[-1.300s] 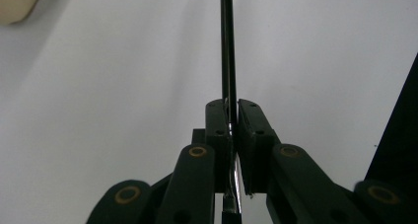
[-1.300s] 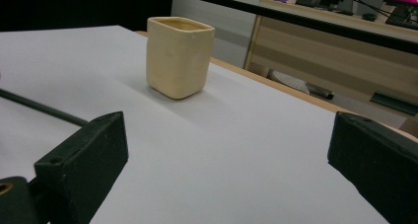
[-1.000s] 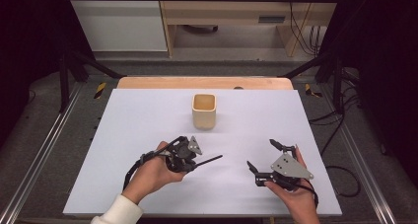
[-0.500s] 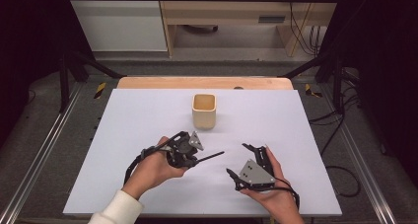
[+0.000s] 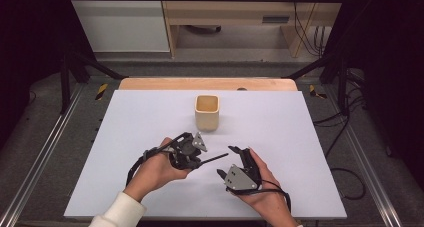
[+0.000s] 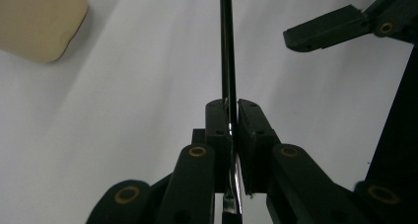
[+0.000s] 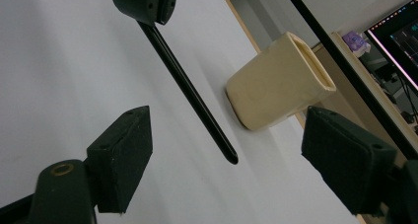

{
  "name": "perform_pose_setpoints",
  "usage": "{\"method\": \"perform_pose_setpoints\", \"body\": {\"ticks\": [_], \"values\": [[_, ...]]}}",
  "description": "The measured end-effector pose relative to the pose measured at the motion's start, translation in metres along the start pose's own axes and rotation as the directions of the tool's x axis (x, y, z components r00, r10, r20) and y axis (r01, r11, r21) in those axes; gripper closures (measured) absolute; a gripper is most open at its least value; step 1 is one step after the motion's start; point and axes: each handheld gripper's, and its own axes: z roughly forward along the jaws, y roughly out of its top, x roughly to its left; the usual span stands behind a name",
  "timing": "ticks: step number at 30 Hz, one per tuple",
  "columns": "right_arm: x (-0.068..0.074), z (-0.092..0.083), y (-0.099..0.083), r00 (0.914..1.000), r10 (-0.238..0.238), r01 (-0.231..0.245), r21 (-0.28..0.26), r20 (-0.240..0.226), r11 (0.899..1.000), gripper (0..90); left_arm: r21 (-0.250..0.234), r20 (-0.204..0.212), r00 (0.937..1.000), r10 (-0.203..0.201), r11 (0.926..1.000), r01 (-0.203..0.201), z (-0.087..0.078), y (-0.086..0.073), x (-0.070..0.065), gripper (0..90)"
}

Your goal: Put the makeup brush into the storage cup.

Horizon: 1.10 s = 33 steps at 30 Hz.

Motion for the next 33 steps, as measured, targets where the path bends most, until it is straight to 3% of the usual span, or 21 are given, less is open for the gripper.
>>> {"method": "perform_pose_setpoints", "body": {"ticks": [7,14,19,23,24,25,33], "values": [[0.006,0.009,0.006,0.9979,-0.064,0.064,0.004,0.007,0.998,26.3,0.007,0.004,1.0000,-0.003,1.0000,0.003,0.000,0.002,0.001,84.0],[0.013,0.016,0.010,0.9906,-0.137,0.137,0.017,-0.001,0.990,34.7,0.003,0.009,1.0000,-0.004,1.0000,0.004,0.001,0.003,0.000,84.0],[0.016,0.020,0.011,0.9901,-0.140,0.140,0.021,-0.011,0.990,39.8,0.003,0.008,1.0000,-0.002,1.0000,0.002,0.001,0.004,-0.001,83.9],[0.018,0.021,0.013,0.9845,-0.174,0.175,0.026,-0.018,0.984,43.5,0.007,0.008,1.0000,-0.001,1.0000,0.001,0.000,0.004,-0.001,83.9],[0.020,0.022,0.013,0.9869,-0.159,0.160,0.023,-0.028,0.987,44.3,0.006,0.007,1.0000,0.000,1.0000,0.000,0.000,0.004,-0.001,84.0],[0.018,0.022,0.014,0.9803,-0.197,0.197,0.031,-0.017,0.980,44.6,0.006,0.008,1.0000,0.000,1.0000,0.000,0.000,0.004,-0.001,84.0],[0.018,0.024,0.016,0.9786,-0.205,0.205,0.019,-0.017,0.979,46.5,-0.003,0.008,1.0000,0.001,1.0000,-0.001,0.001,0.005,-0.001,83.9]]}}
